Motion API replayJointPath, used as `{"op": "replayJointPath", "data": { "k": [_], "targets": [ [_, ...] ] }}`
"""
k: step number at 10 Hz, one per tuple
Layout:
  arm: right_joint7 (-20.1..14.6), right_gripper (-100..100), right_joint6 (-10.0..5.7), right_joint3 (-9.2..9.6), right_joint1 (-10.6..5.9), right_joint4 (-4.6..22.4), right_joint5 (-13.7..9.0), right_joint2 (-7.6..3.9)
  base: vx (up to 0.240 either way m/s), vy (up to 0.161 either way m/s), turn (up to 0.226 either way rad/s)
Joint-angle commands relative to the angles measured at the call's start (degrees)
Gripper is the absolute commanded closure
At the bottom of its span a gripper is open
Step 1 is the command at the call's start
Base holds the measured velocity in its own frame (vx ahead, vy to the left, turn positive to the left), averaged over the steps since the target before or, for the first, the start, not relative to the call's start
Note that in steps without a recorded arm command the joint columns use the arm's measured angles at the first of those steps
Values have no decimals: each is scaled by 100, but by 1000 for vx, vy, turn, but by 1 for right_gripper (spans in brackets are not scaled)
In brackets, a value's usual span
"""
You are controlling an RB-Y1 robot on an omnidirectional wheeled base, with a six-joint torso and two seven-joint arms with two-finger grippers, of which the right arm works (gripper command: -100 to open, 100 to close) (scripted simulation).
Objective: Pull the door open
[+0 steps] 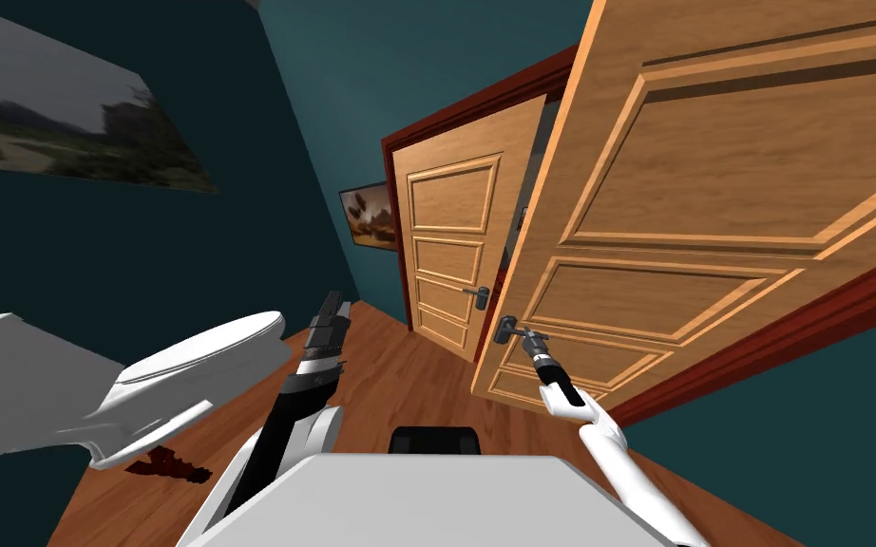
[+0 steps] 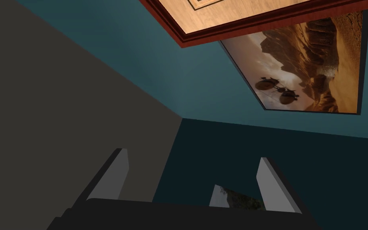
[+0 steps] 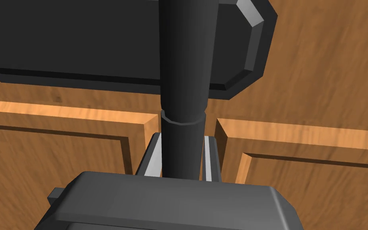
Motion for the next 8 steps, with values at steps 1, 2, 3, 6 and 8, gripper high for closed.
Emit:
{"op": "replayJointPath", "data": {
  "k": [1,2,3,6,8],
  "targets": [
    [-113,100,-79,147,98,-75,12,-64,-237,-88,159],
    [-171,100,-115,215,141,-113,14,-110,-195,-60,106],
    [-227,100,-149,280,182,-150,17,-155,-201,-30,87],
    [-405,100,-258,487,312,-268,25,-295,-242,-69,125],
    [-484,100,-340,528,390,-256,24,-401,-125,-42,60]
  ]
}}
